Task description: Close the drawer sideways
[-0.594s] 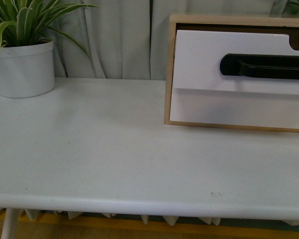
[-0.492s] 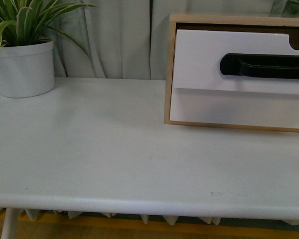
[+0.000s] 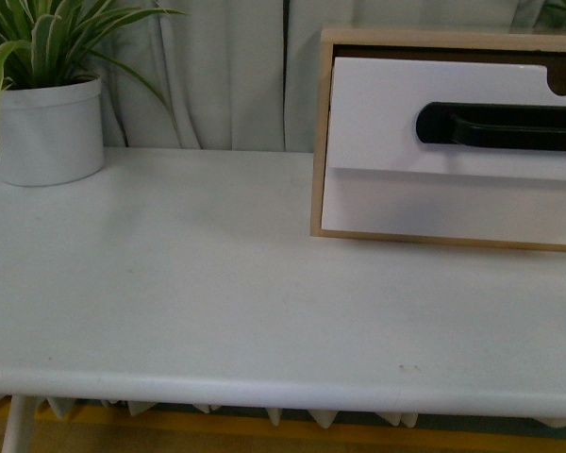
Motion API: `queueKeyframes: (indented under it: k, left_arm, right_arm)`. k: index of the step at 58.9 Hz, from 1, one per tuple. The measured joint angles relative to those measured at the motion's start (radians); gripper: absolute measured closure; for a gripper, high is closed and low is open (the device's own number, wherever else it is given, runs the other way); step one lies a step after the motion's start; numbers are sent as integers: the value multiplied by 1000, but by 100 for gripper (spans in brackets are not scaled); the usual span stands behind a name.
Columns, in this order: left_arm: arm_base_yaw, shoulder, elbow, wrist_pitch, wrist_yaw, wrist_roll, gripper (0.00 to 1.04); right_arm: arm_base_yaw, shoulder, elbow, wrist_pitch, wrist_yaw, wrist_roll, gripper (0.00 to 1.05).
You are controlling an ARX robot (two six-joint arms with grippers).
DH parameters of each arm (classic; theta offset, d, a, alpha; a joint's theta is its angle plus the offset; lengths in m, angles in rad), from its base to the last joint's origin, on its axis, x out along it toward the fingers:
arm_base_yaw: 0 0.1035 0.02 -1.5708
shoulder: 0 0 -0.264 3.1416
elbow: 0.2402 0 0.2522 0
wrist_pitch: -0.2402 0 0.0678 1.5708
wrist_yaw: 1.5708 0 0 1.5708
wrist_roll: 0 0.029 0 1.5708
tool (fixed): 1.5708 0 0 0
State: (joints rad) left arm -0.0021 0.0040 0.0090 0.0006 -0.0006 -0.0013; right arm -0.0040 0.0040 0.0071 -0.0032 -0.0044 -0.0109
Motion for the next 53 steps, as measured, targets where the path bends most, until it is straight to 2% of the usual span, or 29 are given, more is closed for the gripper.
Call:
queueKeyframes:
  k: [53]
  left_arm:
    - [0,0,0,0,0,0,6]
  right_arm:
    - [0,0,0,0,0,0,9]
